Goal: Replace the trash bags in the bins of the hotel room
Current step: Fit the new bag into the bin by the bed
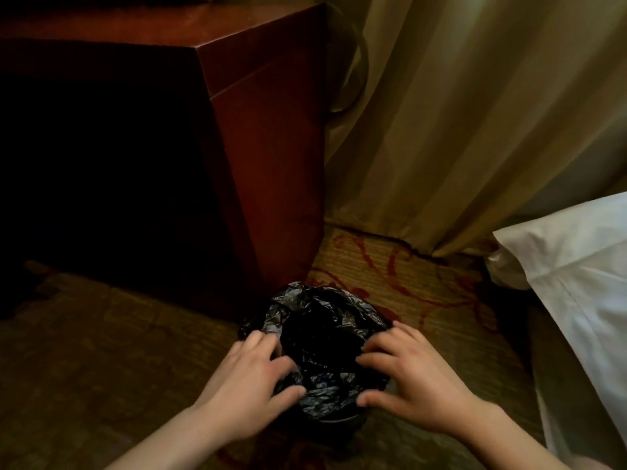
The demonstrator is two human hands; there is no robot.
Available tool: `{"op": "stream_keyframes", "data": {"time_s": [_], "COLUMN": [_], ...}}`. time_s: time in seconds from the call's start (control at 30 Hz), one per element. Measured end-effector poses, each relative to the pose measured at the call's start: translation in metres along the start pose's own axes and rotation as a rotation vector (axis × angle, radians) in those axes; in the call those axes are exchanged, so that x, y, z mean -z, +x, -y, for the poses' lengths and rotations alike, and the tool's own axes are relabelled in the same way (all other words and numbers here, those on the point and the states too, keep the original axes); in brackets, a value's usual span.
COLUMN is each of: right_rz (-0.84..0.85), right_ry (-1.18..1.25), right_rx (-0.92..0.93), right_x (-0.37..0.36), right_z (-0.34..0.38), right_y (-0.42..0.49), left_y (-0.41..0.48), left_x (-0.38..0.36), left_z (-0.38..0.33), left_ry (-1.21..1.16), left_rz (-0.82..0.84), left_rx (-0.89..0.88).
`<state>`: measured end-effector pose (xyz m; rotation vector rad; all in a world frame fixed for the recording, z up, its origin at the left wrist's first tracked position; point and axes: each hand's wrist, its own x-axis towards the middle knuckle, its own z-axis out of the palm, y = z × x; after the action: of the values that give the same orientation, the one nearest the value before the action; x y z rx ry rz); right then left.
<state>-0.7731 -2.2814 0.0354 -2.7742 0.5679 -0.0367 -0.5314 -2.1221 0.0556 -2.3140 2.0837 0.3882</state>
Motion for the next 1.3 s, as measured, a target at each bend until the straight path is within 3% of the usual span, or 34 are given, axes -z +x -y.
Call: {"op": "stream_keyframes", "data": {"time_s": [0.13, 0.23, 0.3, 0.5, 0.77, 0.87, 0.97, 1.07, 1.13, 1.23, 1.3], "right_rz": [-0.067, -0.215, -0.289, -0.186, -0.205, -0.191, -0.194, -0.372, -0.501, -0.284, -0.177], "right_ry": [-0.052, -0.030, -0.016, 0.031, 0.007, 0.050, 0.209, 0.401, 0.463, 0.675, 0.896], "right_rx": [0.010, 0.048, 0.072, 0.069, 0.028, -0.046, -0.152, -0.324, -0.475, -0.638, -0.687], "right_x": [-0.018, -0.027, -0.030, -0.024, -0.036, -0.047, -0.054, -0.049, -0.044, -0.036, -0.034], "right_z": [-0.008, -0.006, -0.005, 0.001, 0.001, -0.003, -0.010, -0.011, -0.015, -0.025, -0.028], "right_y": [-0.027, -0.027, -0.027, -0.035, -0.035, -0.036, -0.036, -0.033, -0.024, -0.004, 0.008], "left_y": [-0.006, -0.005, -0.006, -0.006, -0.006, -0.012, -0.014, -0.012, -0.010, -0.002, 0.005], "left_x": [0.003, -0.005, -0.009, -0.008, -0.031, -0.041, -0.045, -0.039, -0.036, -0.036, -0.034], "left_z": [0.000, 0.005, 0.006, 0.000, -0.001, -0.001, 0.000, 0.001, 0.002, 0.004, 0.007], "left_ry": [0.056, 0.151, 0.150, 0.080, 0.019, 0.011, -0.137, -0.290, -0.378, -0.455, -0.653], "left_rz": [0.168, 0.038, -0.018, 0.025, -0.144, -0.143, -0.097, -0.085, -0.220, -0.393, -0.318], "left_rx": [-0.095, -0.290, -0.320, -0.306, -0.190, -0.125, 0.048, 0.106, 0.181, 0.394, 0.525]}}
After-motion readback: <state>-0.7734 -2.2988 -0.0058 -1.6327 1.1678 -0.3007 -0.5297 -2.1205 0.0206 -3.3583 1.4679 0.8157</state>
